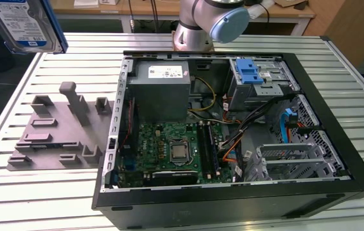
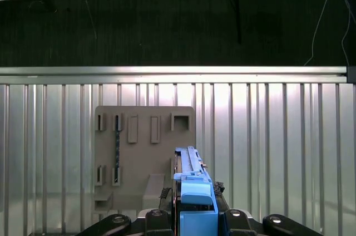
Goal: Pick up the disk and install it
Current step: 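Pick up the disk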
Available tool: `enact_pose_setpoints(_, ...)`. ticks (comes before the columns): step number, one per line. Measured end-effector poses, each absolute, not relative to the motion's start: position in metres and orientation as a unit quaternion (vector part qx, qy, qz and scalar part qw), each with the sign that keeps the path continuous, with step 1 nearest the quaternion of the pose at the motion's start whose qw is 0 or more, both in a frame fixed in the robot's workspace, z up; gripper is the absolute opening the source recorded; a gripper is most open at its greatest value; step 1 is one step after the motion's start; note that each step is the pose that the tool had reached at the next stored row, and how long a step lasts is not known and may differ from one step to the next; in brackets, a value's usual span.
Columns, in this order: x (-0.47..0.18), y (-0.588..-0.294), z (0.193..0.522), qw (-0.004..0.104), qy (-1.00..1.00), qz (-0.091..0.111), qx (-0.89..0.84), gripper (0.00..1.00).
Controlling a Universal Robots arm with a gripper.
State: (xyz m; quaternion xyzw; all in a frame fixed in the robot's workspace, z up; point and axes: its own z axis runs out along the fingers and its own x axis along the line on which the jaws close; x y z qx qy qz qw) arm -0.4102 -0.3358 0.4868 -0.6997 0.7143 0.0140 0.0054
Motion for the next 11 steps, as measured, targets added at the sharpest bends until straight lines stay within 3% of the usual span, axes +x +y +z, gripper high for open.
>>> enact_pose_setpoints(11,-0.4080,-0.3358,0.4868,0.005,0.714,0.014,-0.700,0.37)
